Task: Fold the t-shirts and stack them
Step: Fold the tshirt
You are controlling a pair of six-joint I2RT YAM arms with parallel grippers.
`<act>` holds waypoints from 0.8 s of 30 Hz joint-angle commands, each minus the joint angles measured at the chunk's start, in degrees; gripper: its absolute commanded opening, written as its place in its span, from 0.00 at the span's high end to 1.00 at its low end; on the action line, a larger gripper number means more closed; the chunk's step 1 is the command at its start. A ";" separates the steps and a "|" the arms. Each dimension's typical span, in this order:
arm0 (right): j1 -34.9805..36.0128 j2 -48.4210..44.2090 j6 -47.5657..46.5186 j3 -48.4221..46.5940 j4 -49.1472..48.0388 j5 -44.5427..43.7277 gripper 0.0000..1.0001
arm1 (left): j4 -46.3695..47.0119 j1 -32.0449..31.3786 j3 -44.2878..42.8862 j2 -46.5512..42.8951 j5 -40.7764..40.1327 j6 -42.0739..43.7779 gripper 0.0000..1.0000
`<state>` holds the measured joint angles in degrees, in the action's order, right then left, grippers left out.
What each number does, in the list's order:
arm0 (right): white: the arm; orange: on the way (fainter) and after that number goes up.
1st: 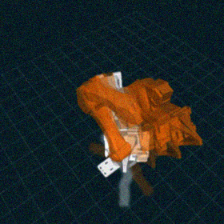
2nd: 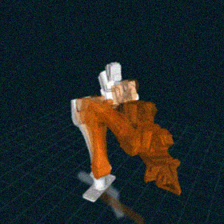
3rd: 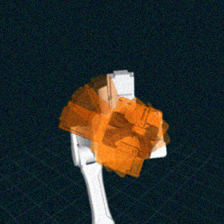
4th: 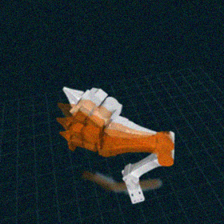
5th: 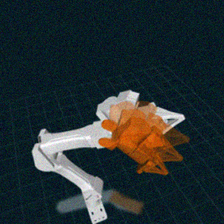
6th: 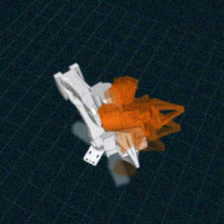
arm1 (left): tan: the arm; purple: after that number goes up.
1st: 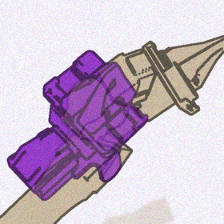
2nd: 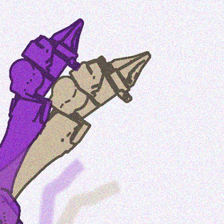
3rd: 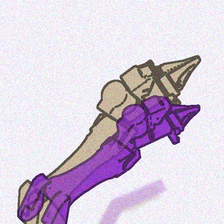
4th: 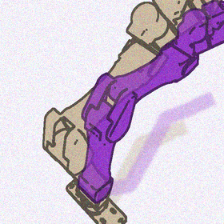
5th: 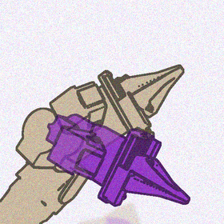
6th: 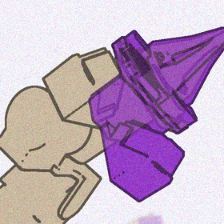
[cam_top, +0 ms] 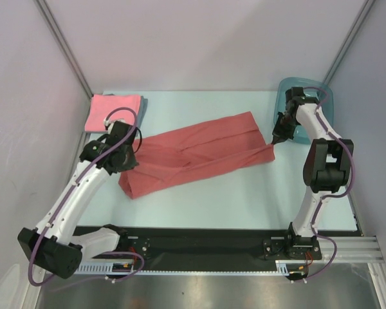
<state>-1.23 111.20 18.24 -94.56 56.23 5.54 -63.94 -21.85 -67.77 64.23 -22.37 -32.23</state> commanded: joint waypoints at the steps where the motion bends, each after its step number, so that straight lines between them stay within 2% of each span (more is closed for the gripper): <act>1: 0.79 3.13 -1.19 -7.19 2.39 -1.05 1.00 | 3.56 3.64 -4.29 2.21 -0.49 5.24 1.00; 15: 3.52 14.29 -1.19 -26.35 7.05 -0.27 1.00 | 9.98 10.33 -9.92 12.23 1.89 11.31 1.00; 24: 4.75 20.28 -1.01 -33.67 8.55 -0.36 1.00 | 12.09 12.79 -12.39 16.97 3.12 12.37 1.00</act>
<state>3.53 130.13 17.72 -124.92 63.18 5.45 -54.24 -9.74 -77.19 79.77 -19.79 -21.61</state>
